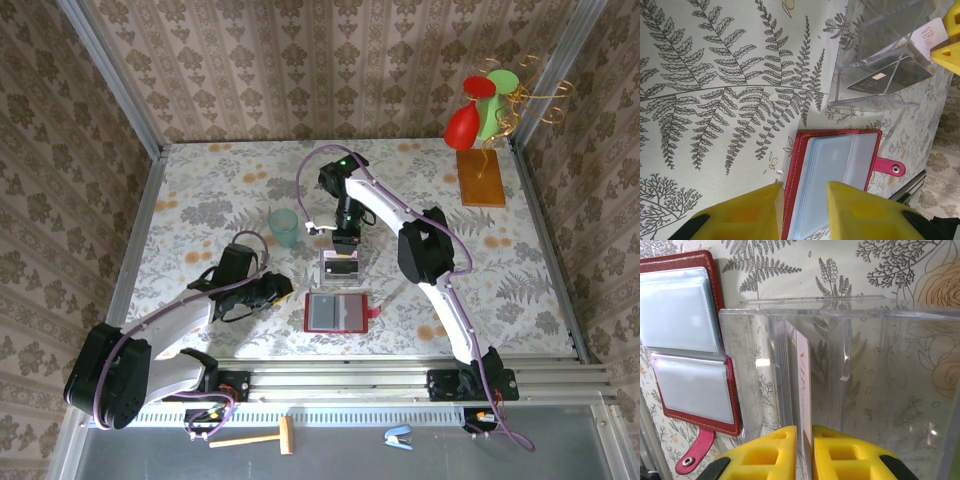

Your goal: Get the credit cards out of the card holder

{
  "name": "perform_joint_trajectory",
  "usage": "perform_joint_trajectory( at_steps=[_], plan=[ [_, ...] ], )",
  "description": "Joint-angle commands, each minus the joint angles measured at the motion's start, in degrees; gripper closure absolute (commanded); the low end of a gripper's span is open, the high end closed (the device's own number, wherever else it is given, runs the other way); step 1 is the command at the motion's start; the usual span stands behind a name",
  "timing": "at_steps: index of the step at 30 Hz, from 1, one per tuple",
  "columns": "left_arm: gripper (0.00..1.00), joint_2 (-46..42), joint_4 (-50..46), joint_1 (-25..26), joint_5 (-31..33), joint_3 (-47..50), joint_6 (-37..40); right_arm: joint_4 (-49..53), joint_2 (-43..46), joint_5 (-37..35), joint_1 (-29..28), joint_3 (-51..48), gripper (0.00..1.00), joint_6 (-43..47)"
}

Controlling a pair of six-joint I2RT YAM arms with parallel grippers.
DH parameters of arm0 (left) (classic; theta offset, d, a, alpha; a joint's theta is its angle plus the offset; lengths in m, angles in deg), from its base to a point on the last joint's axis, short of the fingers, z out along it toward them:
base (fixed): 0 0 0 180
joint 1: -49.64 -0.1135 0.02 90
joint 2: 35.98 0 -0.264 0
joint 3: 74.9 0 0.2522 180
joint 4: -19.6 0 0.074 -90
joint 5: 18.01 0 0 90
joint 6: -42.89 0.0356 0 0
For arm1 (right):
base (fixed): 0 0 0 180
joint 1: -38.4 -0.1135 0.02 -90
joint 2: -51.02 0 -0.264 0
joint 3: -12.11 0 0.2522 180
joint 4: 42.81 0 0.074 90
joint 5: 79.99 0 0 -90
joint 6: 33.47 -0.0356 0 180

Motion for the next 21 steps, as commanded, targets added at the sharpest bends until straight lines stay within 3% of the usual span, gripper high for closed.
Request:
perform_joint_trajectory(
  at_steps=[1, 9, 21],
  plan=[
    [0.71, -0.8, -0.7, -0.4, -0.4, 0.2, 1.0, 2.3, 4.9, -2.6, 0.1, 2.2, 0.82, -1.8],
    [0.71, -0.1, 0.4, -0.4, -1.0, -0.3, 1.4, 0.3, 10.9, -6.4, -0.3, -0.3, 0.79, -7.9],
    [0.71, 4.5, 4.4, 1.3, -1.8, -1.3, 1.2, -31.9, 29.4, -6.1, -5.7, -34.1, 0.78, -32.9]
  ],
)
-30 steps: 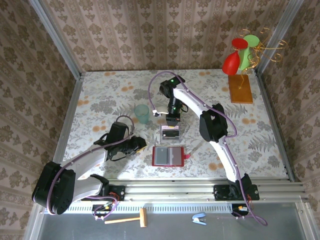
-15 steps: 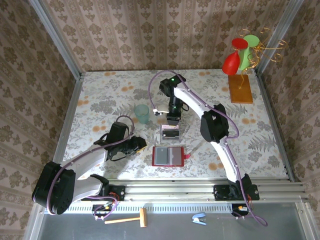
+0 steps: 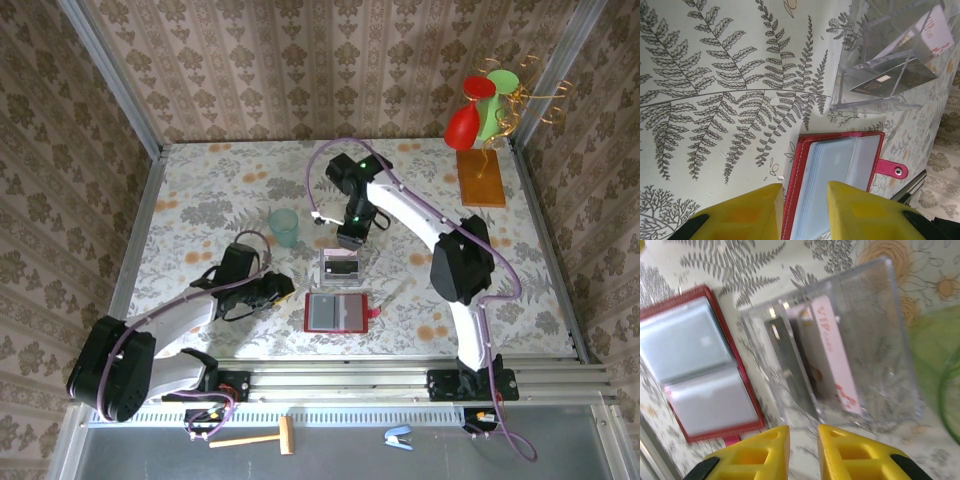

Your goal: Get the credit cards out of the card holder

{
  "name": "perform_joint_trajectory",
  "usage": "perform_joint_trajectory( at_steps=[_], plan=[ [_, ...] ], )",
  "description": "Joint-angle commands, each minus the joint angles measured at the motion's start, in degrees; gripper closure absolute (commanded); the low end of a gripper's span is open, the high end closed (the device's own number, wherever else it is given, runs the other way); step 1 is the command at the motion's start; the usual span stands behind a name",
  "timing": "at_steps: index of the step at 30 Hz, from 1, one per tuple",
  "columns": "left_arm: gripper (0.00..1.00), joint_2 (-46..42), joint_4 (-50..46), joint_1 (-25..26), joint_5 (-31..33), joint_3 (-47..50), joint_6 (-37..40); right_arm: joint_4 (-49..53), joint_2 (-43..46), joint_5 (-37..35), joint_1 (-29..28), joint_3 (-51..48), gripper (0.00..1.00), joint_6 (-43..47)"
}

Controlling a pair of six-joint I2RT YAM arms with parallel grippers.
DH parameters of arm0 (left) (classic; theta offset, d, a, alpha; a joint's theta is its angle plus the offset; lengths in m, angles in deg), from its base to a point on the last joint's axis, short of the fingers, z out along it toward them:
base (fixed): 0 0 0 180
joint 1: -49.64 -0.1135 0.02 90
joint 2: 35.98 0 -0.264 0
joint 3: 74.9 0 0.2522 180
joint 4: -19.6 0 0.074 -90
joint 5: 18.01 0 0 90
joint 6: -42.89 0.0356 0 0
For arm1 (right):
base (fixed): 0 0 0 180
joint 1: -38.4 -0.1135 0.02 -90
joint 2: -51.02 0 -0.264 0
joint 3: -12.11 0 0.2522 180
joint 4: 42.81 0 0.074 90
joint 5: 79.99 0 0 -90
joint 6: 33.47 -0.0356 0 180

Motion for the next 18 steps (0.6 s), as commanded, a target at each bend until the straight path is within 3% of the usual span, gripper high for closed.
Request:
perform_joint_trajectory(
  at_steps=[1, 10, 18],
  plan=[
    [0.71, 1.3, 2.0, 1.1, -1.2, -1.4, 1.0, -11.9, 5.4, -0.3, -2.3, -7.2, 0.78, -12.6],
    [0.71, 4.8, 5.6, 3.7, -0.9, -2.0, 0.0, -27.5, 14.2, -3.6, -6.1, -24.7, 0.78, -38.5],
    [0.71, 7.4, 6.8, 7.5, -0.3, -2.8, -1.0, -36.0, 20.4, -1.6, -7.3, -34.2, 0.79, -56.4]
  ],
)
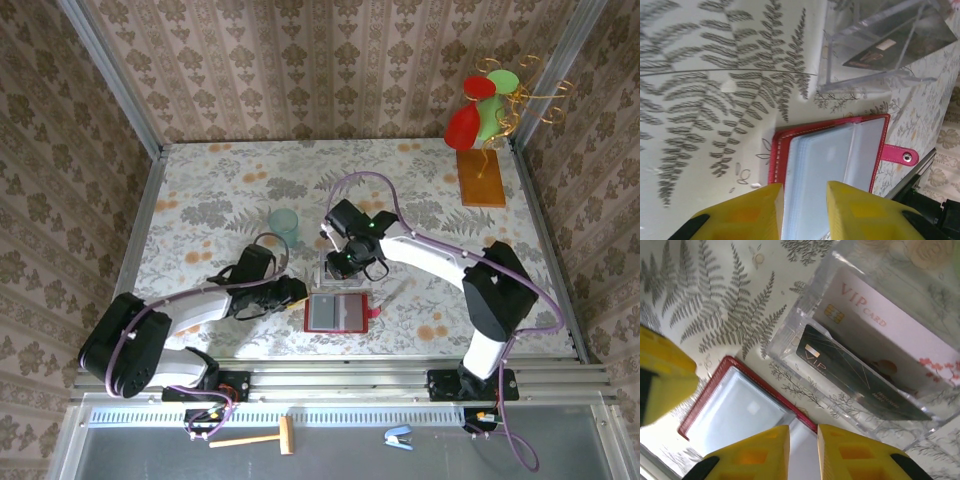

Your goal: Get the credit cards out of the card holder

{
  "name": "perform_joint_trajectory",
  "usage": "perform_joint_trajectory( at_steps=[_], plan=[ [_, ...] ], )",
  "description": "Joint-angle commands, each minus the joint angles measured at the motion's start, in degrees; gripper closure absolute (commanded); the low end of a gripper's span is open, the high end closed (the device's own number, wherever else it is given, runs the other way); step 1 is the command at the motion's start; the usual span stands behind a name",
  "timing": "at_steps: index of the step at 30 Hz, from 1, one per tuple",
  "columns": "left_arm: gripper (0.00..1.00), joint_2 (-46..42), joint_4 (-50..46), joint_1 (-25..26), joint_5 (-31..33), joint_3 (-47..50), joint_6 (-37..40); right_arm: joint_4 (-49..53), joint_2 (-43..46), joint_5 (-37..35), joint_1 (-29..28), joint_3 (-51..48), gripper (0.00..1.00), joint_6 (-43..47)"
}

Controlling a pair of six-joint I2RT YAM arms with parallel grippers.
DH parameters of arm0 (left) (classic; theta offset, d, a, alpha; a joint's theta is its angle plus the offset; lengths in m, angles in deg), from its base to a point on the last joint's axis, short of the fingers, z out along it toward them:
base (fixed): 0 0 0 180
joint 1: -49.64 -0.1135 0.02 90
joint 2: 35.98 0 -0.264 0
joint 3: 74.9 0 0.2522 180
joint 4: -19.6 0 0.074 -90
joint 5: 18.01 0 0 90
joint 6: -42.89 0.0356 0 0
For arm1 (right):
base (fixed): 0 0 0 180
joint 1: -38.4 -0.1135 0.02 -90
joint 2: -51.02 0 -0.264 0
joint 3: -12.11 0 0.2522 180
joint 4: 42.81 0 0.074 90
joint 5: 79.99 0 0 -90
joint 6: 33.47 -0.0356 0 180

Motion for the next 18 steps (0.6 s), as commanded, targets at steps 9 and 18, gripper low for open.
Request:
perform_joint_trajectory(
  at_steps=[9, 18],
  plan=[
    [0.74, 1.2, 3.2, 3.2, 1.4, 0.9, -2.3, -10.2, 7.7, 5.6, -1.1, -11.4, 0.8, -21.9],
    [0.81, 1.8, 2.2, 5.0, 2.7, 1.4, -2.4, -14.6, 10.1, 7.6, -1.1, -17.7, 0.8, -25.7]
  ],
)
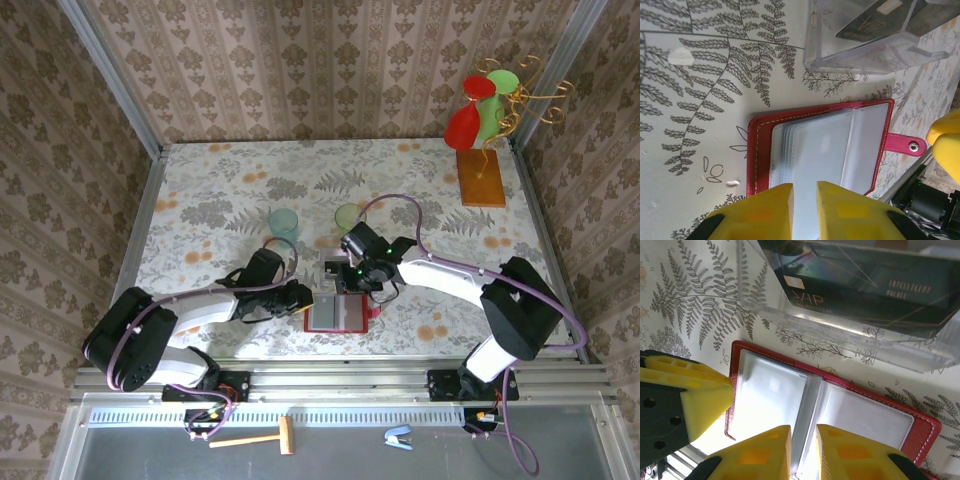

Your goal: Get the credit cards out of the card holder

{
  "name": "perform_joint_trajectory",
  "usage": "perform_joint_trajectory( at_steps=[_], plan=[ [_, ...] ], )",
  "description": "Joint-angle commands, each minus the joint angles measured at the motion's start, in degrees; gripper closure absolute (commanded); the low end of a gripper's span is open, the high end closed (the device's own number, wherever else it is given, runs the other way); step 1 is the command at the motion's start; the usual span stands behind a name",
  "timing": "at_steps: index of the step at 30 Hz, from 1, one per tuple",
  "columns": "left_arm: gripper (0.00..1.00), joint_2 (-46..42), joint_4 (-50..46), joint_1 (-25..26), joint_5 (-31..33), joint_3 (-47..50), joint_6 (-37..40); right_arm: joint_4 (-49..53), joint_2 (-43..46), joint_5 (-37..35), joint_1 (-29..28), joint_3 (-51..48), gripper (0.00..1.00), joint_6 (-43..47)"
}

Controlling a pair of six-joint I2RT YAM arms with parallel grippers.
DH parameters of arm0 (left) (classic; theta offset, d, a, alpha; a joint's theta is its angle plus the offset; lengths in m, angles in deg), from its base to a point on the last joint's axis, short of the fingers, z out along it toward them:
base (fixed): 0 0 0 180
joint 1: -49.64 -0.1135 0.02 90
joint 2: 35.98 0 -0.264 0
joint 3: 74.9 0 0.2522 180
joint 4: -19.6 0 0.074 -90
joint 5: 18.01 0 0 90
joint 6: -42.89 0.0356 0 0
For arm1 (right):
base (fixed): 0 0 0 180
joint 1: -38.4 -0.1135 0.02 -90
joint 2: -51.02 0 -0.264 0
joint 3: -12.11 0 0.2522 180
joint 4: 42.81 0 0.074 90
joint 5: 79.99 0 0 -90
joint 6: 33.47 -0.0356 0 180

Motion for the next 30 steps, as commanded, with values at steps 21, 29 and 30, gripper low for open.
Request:
perform_joint_trajectory(
  at_steps=[21, 29, 30],
  plan=[
    [0.89, -1.7, -1.5, 1.5, 2.6, 3.7, -0.8, -6.7, -0.1, 4.0, -1.8, -3.4, 0.81, -6.0],
    [0.89, -1.6, -1.6, 1.5, 2.7, 4.2, -0.9, -11.9, -1.5, 7.5, -2.1, -6.1, 0.8, -9.7],
    [0.89, -1.6, -1.6, 1.5, 2.7, 4.3, -0.8, -12.9, -1.6, 8.0, -2.2, -6.8, 0.8, -10.3]
  ],
)
